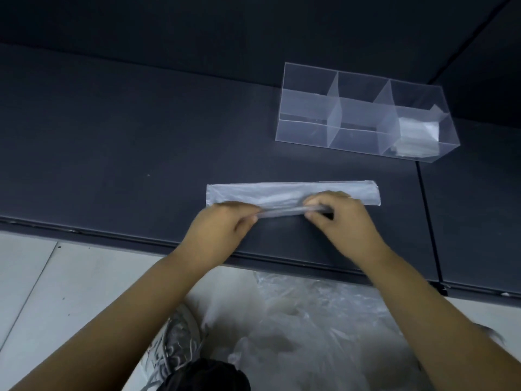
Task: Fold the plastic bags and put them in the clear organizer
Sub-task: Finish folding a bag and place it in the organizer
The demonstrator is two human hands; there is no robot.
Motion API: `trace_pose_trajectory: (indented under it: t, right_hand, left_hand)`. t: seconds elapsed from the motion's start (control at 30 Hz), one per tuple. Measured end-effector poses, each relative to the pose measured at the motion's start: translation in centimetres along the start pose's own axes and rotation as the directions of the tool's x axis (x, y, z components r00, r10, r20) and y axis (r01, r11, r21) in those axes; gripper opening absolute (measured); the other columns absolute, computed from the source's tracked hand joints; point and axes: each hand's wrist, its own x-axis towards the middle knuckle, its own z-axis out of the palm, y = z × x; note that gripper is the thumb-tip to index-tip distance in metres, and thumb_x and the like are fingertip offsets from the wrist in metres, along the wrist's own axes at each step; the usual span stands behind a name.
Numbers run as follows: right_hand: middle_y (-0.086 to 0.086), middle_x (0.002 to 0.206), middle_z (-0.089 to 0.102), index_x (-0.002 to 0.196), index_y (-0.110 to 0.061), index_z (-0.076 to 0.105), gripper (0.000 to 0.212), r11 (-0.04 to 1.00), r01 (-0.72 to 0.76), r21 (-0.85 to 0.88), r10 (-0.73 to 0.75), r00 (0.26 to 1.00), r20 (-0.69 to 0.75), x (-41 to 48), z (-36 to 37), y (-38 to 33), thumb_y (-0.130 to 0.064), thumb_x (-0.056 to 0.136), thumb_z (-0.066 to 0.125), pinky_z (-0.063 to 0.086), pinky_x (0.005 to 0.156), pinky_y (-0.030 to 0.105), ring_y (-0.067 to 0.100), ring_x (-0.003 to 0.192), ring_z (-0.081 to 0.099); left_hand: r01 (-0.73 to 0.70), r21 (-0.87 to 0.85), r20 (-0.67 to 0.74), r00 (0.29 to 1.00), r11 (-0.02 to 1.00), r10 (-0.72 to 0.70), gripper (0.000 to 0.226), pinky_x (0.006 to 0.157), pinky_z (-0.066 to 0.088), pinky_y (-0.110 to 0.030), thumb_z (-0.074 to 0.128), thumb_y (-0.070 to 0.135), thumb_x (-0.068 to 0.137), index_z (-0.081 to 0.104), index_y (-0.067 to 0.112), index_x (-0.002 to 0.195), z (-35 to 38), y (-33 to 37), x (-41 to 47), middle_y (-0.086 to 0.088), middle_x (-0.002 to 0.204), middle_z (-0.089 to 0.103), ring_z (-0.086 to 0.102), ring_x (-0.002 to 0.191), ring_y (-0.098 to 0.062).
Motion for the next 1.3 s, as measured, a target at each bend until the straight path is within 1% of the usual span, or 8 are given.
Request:
trace_pose_trajectory:
  t: [0.17, 0.37, 0.53, 0.63, 0.8, 0.93, 1.03, 1.3]
  right_hand:
    - [-0.013, 0.081, 0.071, 0.071, -0.023, 0.070, 0.016, 0.878, -0.307, 0.367, 0.322, 0.946, 0.020, 1.4, -1.2, 1.6, -0.015, 0.085, 0.071, 0.042, 0.071, 0.002, -0.008, 0.074, 0.063]
    - [-0.013, 0.070, 0.069, 0.071, -0.023, 0.069, 0.013, 0.841, -0.406, 0.356, 0.446, 0.895, -0.033, 2.8, -0.4, 1.7, -0.020, 0.083, 0.073, 0.043, 0.069, 0.011, -0.001, 0.067, 0.062]
    - [-0.008, 0.069, 0.065, 0.066, -0.023, 0.063, 0.020, 0.846, -0.443, 0.295, 0.472, 0.881, -0.032, 3.5, -0.3, 1.5, -0.015, 0.081, 0.074, 0.043, 0.064, 0.015, 0.007, 0.065, 0.059]
    - [-0.005, 0.073, 0.068, 0.074, -0.020, 0.065, 0.012, 0.839, -0.452, 0.302, 0.481, 0.876, -0.025, 3.5, -0.2, 1.5, -0.015, 0.083, 0.072, 0.042, 0.063, 0.015, 0.011, 0.072, 0.063]
    - [0.003, 0.090, 0.067, 0.103, -0.014, 0.059, 0.016, 0.858, -0.497, 0.131, 0.507, 0.860, -0.062, 3.0, 0.0, 0.9, -0.016, 0.088, 0.062, 0.046, 0.065, 0.025, 0.023, 0.088, 0.064]
    - [0.013, 0.122, 0.054, 0.125, -0.008, 0.055, 0.041, 0.975, -0.149, -0.163, 0.088, 0.938, -0.336, 1.6, 1.6, -2.6, -0.008, 0.085, 0.060, 0.041, 0.098, 0.040, 0.032, 0.111, 0.053]
    - [0.007, 0.150, 0.038, 0.144, -0.010, 0.039, 0.049, 0.964, 0.236, -0.126, -0.230, 0.971, 0.062, -0.2, 5.0, -5.6, -0.019, 0.096, 0.047, 0.018, 0.118, 0.029, 0.020, 0.140, 0.030]
    - [-0.003, 0.161, -0.008, 0.153, -0.018, -0.001, 0.071, 0.827, 0.191, -0.528, -0.057, 0.964, 0.259, 0.2, 1.8, 3.3, -0.055, 0.097, 0.021, -0.013, 0.118, 0.029, 0.010, 0.146, -0.014]
  left_hand:
    - [0.363, -0.389, 0.068, 0.928, 0.847, -0.366, 0.008, 0.070, 0.044, -0.004, 0.069, 0.023, 0.086, 0.077, 0.026, 0.084, -3.1, -3.0, 0.5, 0.020, 0.079, 0.073, 0.064, 0.073, 0.009]
    - [0.538, -0.433, 0.002, 0.803, 0.723, -0.596, 0.012, 0.064, 0.052, -0.016, 0.068, 0.023, 0.087, 0.073, 0.023, 0.076, -3.7, -4.3, 1.8, 0.010, 0.059, 0.068, 0.062, 0.055, -0.004]
    - [0.270, 0.114, -0.491, 0.852, 0.956, -0.182, 0.014, 0.076, 0.043, -0.032, 0.056, 0.008, 0.089, 0.068, 0.013, 0.095, -2.2, -1.3, 0.8, -0.008, 0.089, 0.069, 0.062, 0.083, -0.030]
    - [0.004, 0.236, -0.218, 0.975, 0.972, 0.049, 0.033, 0.106, 0.032, -0.031, 0.051, 0.013, 0.094, 0.060, 0.003, 0.124, 0.6, 0.7, 0.5, -0.016, 0.126, 0.061, 0.055, 0.119, -0.032]
    - [0.046, 0.493, 0.126, 0.984, 0.869, -0.124, 0.081, 0.118, -0.013, -0.035, -0.001, 0.062, 0.088, 0.001, 0.014, 0.153, 3.0, 0.0, -0.9, -0.004, 0.161, -0.002, -0.008, 0.148, -0.021]
    - [0.049, 0.546, 0.130, 0.981, 0.836, -0.142, 0.084, 0.119, -0.012, -0.039, -0.010, 0.066, 0.086, -0.009, 0.013, 0.152, 3.5, -0.2, -1.1, -0.006, 0.160, -0.011, -0.013, 0.147, -0.024]
    - [0.015, 0.554, 0.158, 0.980, 0.832, -0.123, 0.077, 0.117, -0.016, -0.040, -0.019, 0.055, 0.082, -0.023, 0.012, 0.145, 3.6, -0.4, -1.2, -0.008, 0.156, -0.022, -0.023, 0.143, -0.027]
    - [0.017, 0.530, 0.139, 0.984, 0.848, -0.107, 0.088, 0.120, -0.003, -0.039, 0.000, 0.066, 0.087, 0.009, 0.008, 0.152, 3.5, 0.0, -1.0, -0.010, 0.160, 0.005, 0.001, 0.148, -0.027]
